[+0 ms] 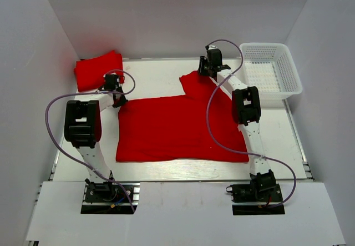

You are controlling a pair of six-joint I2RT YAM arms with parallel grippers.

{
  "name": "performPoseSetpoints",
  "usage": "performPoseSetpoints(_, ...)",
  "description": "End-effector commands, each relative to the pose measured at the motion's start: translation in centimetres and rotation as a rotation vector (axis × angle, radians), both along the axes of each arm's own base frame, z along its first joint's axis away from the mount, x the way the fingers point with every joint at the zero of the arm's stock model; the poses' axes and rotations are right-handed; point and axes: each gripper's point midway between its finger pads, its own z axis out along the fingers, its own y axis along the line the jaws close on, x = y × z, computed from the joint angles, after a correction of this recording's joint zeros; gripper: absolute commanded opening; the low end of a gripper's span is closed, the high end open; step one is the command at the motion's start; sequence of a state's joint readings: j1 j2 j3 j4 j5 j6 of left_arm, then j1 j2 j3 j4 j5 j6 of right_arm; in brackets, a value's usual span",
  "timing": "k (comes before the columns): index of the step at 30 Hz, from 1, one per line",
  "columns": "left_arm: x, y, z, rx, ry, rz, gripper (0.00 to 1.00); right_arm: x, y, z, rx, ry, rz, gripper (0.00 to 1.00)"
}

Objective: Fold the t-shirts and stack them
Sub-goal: Grap the side of the flattened tshirt furthest away from the robot with both arms

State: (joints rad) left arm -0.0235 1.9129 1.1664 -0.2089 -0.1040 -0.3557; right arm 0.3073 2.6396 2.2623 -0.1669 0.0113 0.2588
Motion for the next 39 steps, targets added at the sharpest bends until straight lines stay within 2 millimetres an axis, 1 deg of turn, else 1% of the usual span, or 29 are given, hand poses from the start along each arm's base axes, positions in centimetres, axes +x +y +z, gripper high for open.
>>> performPoseSetpoints(1,-1.6,-0.6,1.4,-0.011,0.015,-0.027,0.00,-1.5,0.2,-0.9,-0.007,0.083,0.010,0.40)
performPoseSetpoints(6,-1.8,-0.4,1.8,-0.004,0.007,-0.022,0.00,-1.3,-0.2,-1.2,-0.027,0.086,-0.014,0.18)
performPoseSetpoints(7,-1.8,-0.4,1.8,-0.004,0.007,-0.022,0.00,-1.1,-0.3,-1.0,-0.025,0.080,-0.013,0.01)
performPoseSetpoints(10,-2.0,-0.3,2.3,0.003,-0.003,-0.016,0.00,-1.4,0.0,-1.1,-0.029,0.083,0.000,0.00)
performPoseSetpoints(12,-1.7,-0.3,2.9,0.009,-0.023,-0.023,0.00,-0.8,-0.1,0.6,-0.034,0.027,-0.013,0.00)
performPoseSetpoints(14,-1.5,-0.4,3.0,0.000,-0.032,-0.030,0.00,-0.6,-0.4,1.0,-0.060,-0.013,-0.011,0.00)
performPoseSetpoints(15,-1.5,-0.4,3.3,0.007,-0.040,-0.038,0.00,-0.4,-0.2,3.5,-0.045,-0.069,-0.012,0.00)
performPoseSetpoints(16,-1.5,-0.4,3.4,0.007,-0.040,-0.038,0.00,0.1,-0.6,4.5,-0.029,-0.101,-0.017,0.00)
performPoseSetpoints(17,-1.1,-0.6,4.1,-0.001,-0.060,-0.044,0.00,-0.5,-0.3,4.0,-0.011,-0.086,-0.002,0.00)
performPoseSetpoints(18,-0.9,-0.7,4.3,-0.008,-0.071,-0.050,0.00,-0.5,-0.4,6.9,0.010,-0.129,-0.002,0.00)
performPoseSetpoints(19,-0.9,-0.9,4.3,-0.016,-0.071,-0.057,0.00,-0.2,0.0,8.5,0.023,-0.182,0.006,0.00)
performPoseSetpoints(20,-0.7,-1.1,4.9,-0.023,-0.090,-0.063,0.00,-0.9,-0.4,8.6,-0.007,-0.197,0.021,0.00)
performPoseSetpoints(21,-0.4,-1.1,5.0,-0.023,-0.101,-0.063,0.00,-0.9,-0.1,10.9,0.004,-0.248,0.037,0.00)
performPoseSetpoints(22,-0.4,-1.3,5.6,-0.031,-0.113,-0.070,0.00,-1.1,0.3,11.8,0.009,-0.275,0.055,0.00)
performPoseSetpoints(24,-0.4,-1.3,5.8,-0.031,-0.124,-0.070,0.00,-2.4,0.3,13.0,0.025,-0.285,0.081,0.00)
performPoseSetpoints(25,-0.4,-1.3,6.3,-0.031,-0.138,-0.071,0.00,-3.0,0.5,12.7,0.039,-0.279,0.101,0.00)
performPoseSetpoints(26,-0.7,-1.3,5.9,-0.031,-0.126,-0.070,0.00,-3.3,0.3,14.2,0.057,-0.305,0.097,0.00)
performPoseSetpoints(27,-0.5,-1.3,6.6,-0.031,-0.150,-0.071,0.00,-4.7,0.0,13.2,0.052,-0.280,0.105,0.00)
performPoseSetpoints(28,-1.0,-1.3,6.6,-0.031,-0.147,-0.071,0.00,-4.9,-0.2,14.0,0.058,-0.305,0.102,0.00)
performPoseSetpoints(29,-1.0,-1.3,7.0,-0.037,-0.157,-0.064,0.00,-5.3,-0.4,15.9,0.071,-0.350,0.096,0.00)
performPoseSetpoints(30,-1.2,-1.3,6.6,-0.037,-0.152,-0.064,0.00,-6.9,-0.8,14.5,0.064,-0.318,0.102,0.00)
performPoseSetpoints(31,-1.5,-1.3,7.1,-0.037,-0.164,-0.064,0.00,-7.2,-0.8,15.4,0.079,-0.344,0.103,0.00)
performPoseSetpoints(32,-1.9,-1.3,6.6,-0.037,-0.152,-0.064,0.00,-8.4,-1.0,14.9,0.080,-0.323,0.107,0.00)
performPoseSetpoints(33,-1.8,-1.3,7.3,-0.037,-0.169,-0.064,0.00,-8.8,-1.0,17.2,0.095,-0.359,0.106,0.00)
performPoseSetpoints(34,-2.2,-1.3,6.9,-0.044,-0.158,-0.056,0.00,-9.7,-1.2,17.5,0.102,-0.363,0.108,0.00)
performPoseSetpoints(35,-2.3,-1.3,7.9,-0.044,-0.176,-0.056,0.00,-10.6,-1.5,16.4,0.097,-0.338,0.113,0.00)
performPoseSetpoints(36,-2.7,-1.3,7.7,-0.044,-0.171,-0.056,0.00,-11.4,-1.6,17.7,0.106,-0.357,0.116,0.00)
performPoseSetpoints(38,-3.8,-1.1,7.6,-0.044,-0.169,-0.043,0.00,-13.4,-2.0,16.7,0.097,-0.326,0.125,0.00)
performPoseSetpoints(39,-4.2,-1.2,7.7,-0.051,-0.171,-0.036,0.00,-14.2,-2.3,17.8,0.098,-0.343,0.125,0.00)
